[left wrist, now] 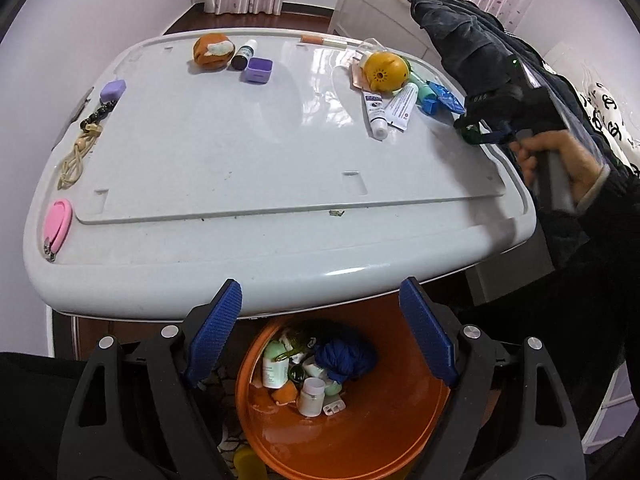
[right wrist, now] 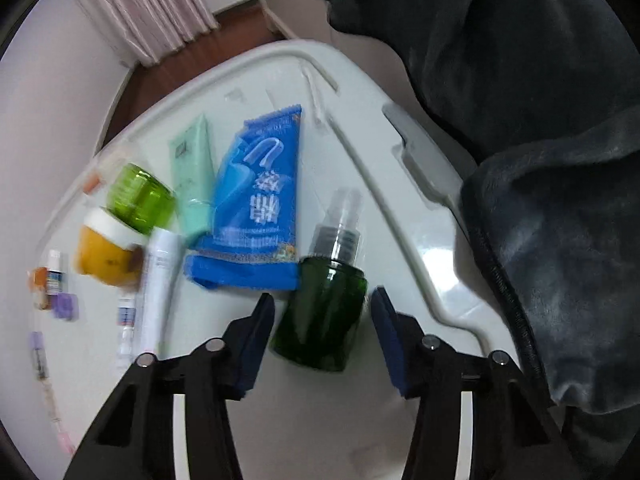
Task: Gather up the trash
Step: 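Grasp the green spray bottle with the right gripper while the left gripper grasps the orange sock, then carry the green spray bottle and orange sock to the orange bucket and release both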
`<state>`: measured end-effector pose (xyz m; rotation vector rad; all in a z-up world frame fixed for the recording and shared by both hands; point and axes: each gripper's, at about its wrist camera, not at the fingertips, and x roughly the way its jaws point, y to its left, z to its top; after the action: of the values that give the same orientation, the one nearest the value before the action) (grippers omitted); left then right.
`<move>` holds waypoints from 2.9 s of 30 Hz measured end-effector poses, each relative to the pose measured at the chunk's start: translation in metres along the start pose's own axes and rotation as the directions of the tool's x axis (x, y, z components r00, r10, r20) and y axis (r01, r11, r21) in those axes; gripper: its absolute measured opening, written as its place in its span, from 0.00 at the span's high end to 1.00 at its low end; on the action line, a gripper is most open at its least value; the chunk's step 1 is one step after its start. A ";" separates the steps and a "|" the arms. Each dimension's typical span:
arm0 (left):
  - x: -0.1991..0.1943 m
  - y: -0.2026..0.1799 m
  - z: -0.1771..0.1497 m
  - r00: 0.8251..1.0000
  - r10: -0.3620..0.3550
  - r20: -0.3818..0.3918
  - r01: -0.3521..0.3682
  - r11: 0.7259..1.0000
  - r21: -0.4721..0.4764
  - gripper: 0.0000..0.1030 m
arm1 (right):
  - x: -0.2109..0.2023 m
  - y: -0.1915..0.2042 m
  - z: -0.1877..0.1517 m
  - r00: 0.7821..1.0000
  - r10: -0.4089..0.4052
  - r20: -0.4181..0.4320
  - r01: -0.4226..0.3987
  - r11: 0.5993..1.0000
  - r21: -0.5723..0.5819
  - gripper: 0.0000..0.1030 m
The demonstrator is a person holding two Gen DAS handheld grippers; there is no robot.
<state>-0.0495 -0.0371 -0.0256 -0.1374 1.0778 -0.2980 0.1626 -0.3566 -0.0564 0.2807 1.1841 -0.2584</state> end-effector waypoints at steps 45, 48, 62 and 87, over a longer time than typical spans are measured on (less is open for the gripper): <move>0.023 0.069 0.171 0.948 0.289 0.130 -0.277 0.955 -0.102 0.68 | -0.099 0.074 -0.085 0.895 0.432 0.113 -0.382 0.871 -0.308 0.65; -0.018 0.043 0.125 0.955 0.265 0.135 -0.259 0.964 -0.063 0.68 | -0.116 0.071 -0.104 0.876 0.466 0.126 -0.408 0.855 -0.320 0.65; -0.019 0.007 -0.063 0.989 0.149 -0.022 -0.150 0.988 -0.042 0.68 | -0.172 0.060 -0.266 0.899 0.436 0.048 -0.378 0.826 -0.418 0.65; -0.006 0.007 -0.067 0.982 0.171 -0.082 -0.175 0.984 -0.040 0.28 | -0.122 0.046 -0.274 0.920 0.383 -0.085 -0.390 0.868 -0.307 0.50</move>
<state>-0.1101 -0.0262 -0.0541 -0.0738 1.1669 -0.1222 -0.1037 -0.2121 -0.0351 0.2309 1.1436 0.2897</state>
